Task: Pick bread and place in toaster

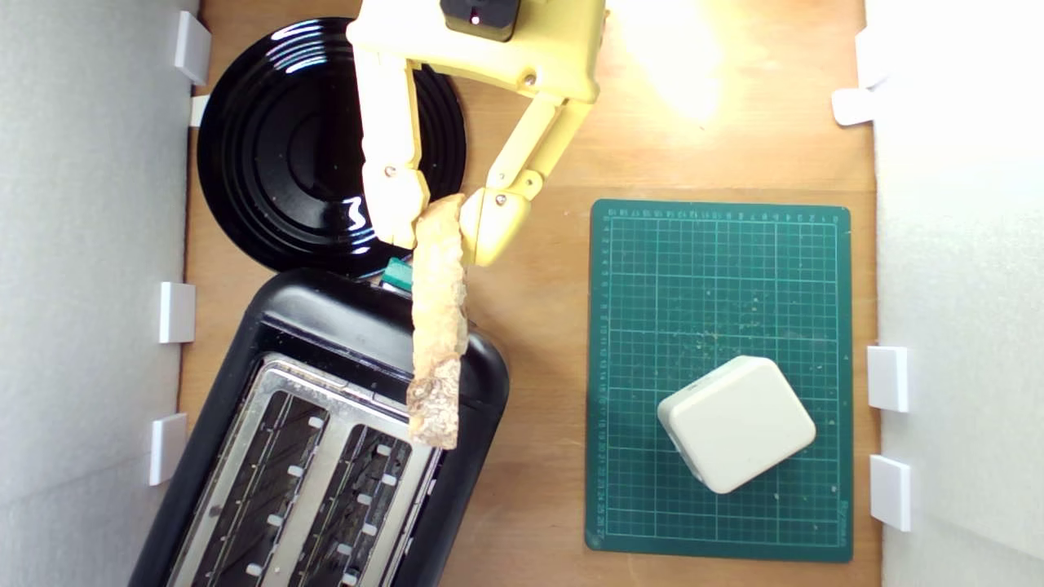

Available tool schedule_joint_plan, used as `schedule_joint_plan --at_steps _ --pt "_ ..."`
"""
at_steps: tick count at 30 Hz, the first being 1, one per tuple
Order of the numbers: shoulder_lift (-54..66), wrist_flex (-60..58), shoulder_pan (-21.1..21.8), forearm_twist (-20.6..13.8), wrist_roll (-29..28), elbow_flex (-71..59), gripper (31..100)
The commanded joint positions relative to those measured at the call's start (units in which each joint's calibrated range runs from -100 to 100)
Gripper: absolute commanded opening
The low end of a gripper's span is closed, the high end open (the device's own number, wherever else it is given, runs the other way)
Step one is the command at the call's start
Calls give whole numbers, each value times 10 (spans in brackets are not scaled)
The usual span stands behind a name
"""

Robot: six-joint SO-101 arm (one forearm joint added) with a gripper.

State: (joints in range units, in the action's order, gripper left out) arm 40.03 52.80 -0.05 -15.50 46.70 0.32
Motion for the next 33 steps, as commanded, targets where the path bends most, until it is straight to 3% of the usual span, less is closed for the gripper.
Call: schedule_joint_plan --at_steps 1,9,22,29,33 --pt "14 -42 -30 -3 2 35 477" --pt "-12 -103 -91 1 2 35 477" --pt "-35 -109 -101 2 16 34 477" --pt "-76 -112 -199 109 61 34 477" --pt "-98 -113 -237 137 76 35 477"
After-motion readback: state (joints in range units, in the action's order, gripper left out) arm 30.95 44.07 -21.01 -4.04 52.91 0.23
